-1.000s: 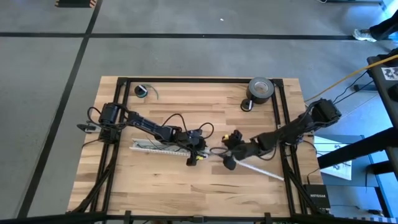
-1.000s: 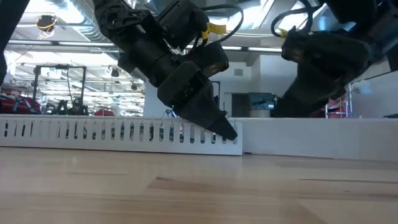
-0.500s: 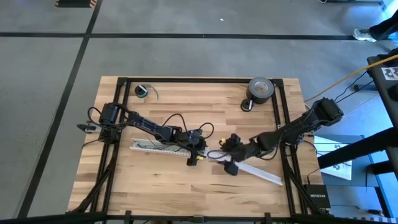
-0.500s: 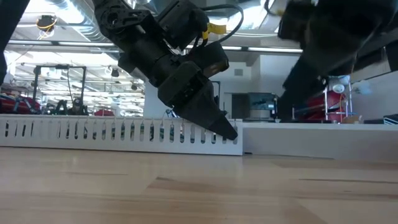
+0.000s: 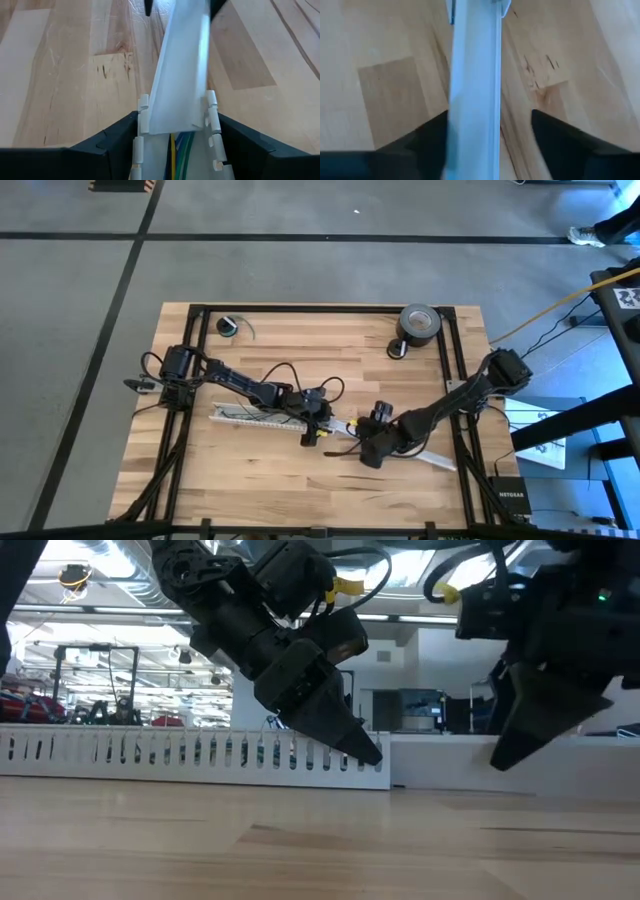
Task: Ziptie cables
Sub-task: Close the white cable duct
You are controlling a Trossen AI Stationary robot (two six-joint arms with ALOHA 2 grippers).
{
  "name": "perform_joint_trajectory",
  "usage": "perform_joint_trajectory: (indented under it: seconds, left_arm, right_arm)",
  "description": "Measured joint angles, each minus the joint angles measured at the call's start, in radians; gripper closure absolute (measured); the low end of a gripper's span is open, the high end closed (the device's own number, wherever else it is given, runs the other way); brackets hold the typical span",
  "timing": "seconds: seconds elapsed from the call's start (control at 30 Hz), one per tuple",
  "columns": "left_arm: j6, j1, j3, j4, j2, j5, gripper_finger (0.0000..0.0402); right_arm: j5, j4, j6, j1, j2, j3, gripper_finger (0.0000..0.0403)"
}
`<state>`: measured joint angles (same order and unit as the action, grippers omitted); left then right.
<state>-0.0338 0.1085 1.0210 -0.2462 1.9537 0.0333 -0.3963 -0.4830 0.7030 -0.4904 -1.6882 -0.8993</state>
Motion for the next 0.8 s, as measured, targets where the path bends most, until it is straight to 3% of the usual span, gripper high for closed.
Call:
perform_joint_trajectory:
  seconds: [0.2,0.27,0.57,0.7,0.8]
  left_arm:
    - [0.0,0.0,0.0,0.0,0.0,0.0,0.0176]
    - [0.0,0.0,0.0,0.0,0.0,0.0,0.0176]
    - [-0.068,-0.012,0.006,0.131,-0.01,0.0,0.0176]
    - [-0.088,-0.018,0.006,0.202,-0.017,-0.004,0.0176]
    - [-0.104,-0.018,0.004,0.243,-0.03,-0.007,0.0176]
  right_arm:
    - [0.05,-0.071,0.009,0.001,0.0,0.001,0.0357]
    - [0.101,-0.084,-0.02,0.01,0.0,0.001,0.0389]
    - [0.209,-0.099,-0.081,0.06,0.181,0.025,0.0398]
    - [0.378,0.023,-0.083,0.107,0.243,0.108,0.04]
    - [0.569,0.244,-0.086,0.131,0.23,0.225,0.0401]
